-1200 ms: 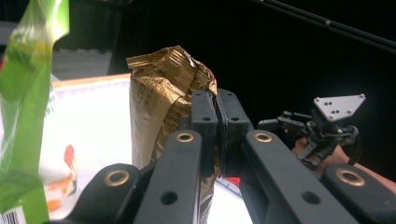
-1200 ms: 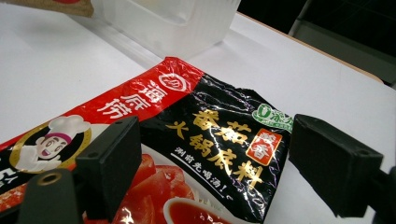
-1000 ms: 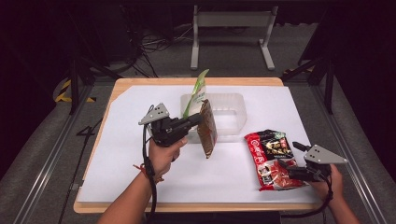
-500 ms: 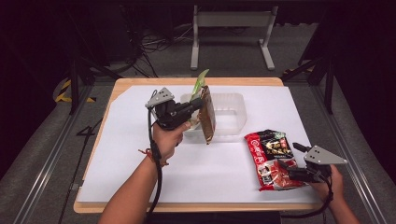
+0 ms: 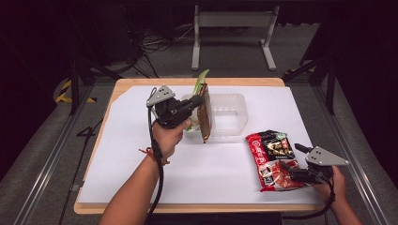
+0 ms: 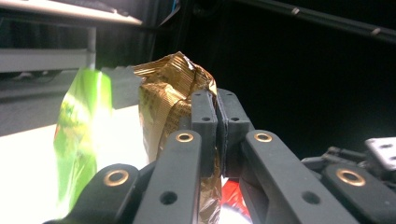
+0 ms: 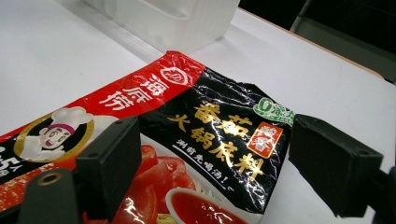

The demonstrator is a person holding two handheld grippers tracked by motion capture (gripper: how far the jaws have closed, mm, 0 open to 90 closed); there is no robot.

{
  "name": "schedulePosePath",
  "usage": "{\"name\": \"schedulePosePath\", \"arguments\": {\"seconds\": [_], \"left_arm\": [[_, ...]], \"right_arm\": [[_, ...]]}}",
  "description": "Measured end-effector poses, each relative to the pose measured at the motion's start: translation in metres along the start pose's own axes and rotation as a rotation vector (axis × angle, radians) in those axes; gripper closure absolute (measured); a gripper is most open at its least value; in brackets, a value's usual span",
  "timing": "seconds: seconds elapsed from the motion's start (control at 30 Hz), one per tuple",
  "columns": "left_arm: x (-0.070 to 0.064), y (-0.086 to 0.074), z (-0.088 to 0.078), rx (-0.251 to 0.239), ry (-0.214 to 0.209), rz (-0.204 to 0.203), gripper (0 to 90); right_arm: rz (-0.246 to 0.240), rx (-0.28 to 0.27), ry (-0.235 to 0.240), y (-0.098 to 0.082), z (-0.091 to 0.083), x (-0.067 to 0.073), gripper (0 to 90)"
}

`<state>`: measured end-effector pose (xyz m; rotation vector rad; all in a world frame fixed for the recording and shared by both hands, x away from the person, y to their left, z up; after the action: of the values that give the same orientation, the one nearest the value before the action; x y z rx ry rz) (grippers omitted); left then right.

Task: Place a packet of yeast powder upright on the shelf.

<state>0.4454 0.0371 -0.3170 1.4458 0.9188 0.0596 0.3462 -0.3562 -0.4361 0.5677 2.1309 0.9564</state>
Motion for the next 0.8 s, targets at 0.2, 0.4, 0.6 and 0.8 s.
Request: {"name": "schedulePosePath", "arguments": {"seconds": [0.2,0.4,0.6,0.8], "left_arm": [[0.008,0.001,0.020,-0.001,0.095,0.052,87.3],[0.016,0.010,0.045,0.005,0.160,0.063,87.3],[0.027,0.020,0.064,-0.027,0.215,0.050,87.3],[0.034,0.018,0.075,-0.024,0.241,0.050,87.1]], "right_arm": [[0.004,0.001,0.000,-0.001,0.000,0.000,17.9],[0.008,0.001,0.001,-0.001,0.000,-0.001,17.9],[-0.002,-0.004,0.000,-0.001,0.000,0.000,17.9],[-0.001,-0.005,0.003,-0.001,-0.001,0.000,18.0]]}}
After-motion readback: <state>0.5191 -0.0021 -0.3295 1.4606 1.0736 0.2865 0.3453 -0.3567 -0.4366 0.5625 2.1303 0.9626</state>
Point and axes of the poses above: each handheld gripper's, and its own axes: z roughly forward along the jaws, y roughly out of its top, x roughly to its left, the point moved 4 cm from there along z, roughly forward along the jaws, and after that the axes turned 14 degrees about -z, right-handed, at the moved point
